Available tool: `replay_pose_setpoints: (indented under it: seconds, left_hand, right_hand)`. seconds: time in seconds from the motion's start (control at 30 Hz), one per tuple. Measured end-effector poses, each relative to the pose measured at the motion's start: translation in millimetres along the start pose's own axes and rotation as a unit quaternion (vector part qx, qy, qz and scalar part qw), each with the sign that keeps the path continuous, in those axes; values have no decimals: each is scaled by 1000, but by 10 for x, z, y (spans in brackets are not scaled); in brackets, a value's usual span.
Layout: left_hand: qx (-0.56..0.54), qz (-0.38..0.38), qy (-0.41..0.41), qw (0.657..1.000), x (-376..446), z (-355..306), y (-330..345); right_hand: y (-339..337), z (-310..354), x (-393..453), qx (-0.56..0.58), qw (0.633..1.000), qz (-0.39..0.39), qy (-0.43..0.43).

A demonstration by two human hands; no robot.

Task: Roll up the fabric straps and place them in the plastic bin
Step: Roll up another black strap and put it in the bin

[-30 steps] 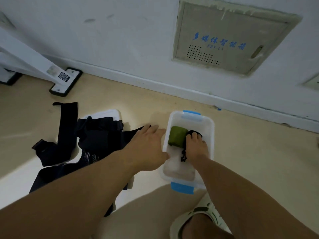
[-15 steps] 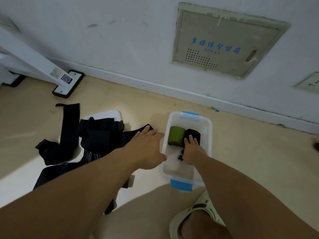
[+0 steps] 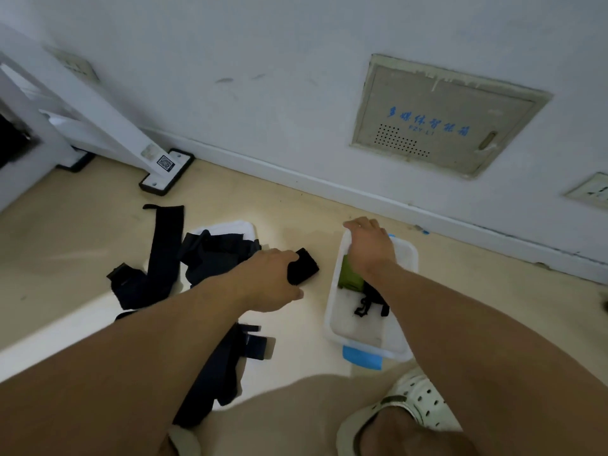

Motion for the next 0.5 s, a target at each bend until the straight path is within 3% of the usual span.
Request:
replay_pose_setpoints:
  seconds: [0.1, 0.27, 0.4, 0.5]
  left_hand:
    - [14, -5, -18, 1000, -146, 186, -130]
    - [38, 29, -104, 993, -406, 630, -307]
    - [45, 50, -167, 984, -539, 948, -346]
    - [52, 47, -184, 980, -580, 1158, -375]
  right_hand:
    - [108, 600, 29, 92, 995, 37, -15]
    - [1061, 1367, -317, 186, 957, 215, -64]
    - [1606, 1739, -528, 267, 927, 262, 20]
    - [1736, 1939, -545, 314, 914, 235, 102]
Point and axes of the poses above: each hand's wrist, its own x-axis towards the middle knuckle, its own y-axis out of the palm, z = x × y, the point moved 7 cm from there along x, towards the middle knuckle, and after that the axes turned 7 degrees about -z, right-handed, at the moved point
